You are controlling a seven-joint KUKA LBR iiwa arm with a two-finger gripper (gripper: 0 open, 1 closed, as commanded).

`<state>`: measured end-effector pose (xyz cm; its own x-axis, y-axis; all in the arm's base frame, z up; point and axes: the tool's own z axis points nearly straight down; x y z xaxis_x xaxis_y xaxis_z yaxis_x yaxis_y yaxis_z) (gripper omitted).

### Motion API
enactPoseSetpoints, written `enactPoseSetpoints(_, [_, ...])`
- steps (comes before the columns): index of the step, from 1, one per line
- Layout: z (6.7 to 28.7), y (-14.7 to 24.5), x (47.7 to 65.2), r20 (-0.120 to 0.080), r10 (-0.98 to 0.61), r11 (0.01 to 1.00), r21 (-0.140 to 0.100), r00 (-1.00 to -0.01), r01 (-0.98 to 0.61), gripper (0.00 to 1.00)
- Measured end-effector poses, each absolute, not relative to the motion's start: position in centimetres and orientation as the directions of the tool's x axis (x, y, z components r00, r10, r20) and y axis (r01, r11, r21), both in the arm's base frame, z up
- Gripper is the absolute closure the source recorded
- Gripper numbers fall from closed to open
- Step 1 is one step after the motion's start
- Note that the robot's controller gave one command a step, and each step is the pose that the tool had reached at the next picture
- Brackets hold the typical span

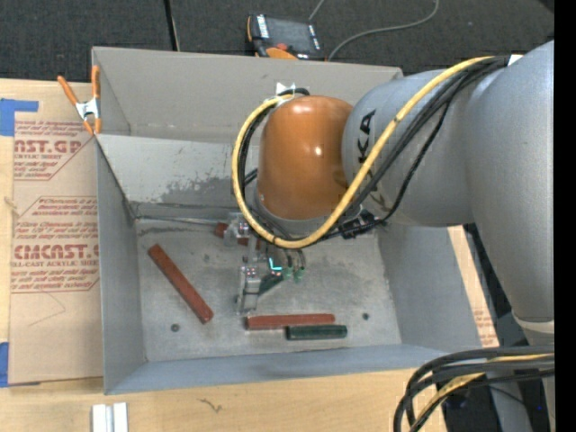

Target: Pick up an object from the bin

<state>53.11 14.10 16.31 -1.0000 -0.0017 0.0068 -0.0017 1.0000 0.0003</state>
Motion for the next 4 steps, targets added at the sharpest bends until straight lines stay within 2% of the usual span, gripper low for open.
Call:
enactPoseSetpoints(1, [6.7, 7.3, 53.6, 0.005, -0.152, 0.988, 0.000, -0.988, -0.152, 0.00])
enactPoseSetpoints(2, [10.1, 8.9, 52.3, -0.002, -0.194, 0.981, 0.000, -0.981, -0.194, 0.00])
enactPoseSetpoints(3, [11.8, 7.8, 54.1, -0.004, -0.190, 0.982, 0.000, -0.982, -0.190, 0.00])
enactPoseSetpoints(4, [6.9, 8.1, 53.8, 0.004, -0.420, 0.907, 0.001, -0.907, -0.420, 0.00])
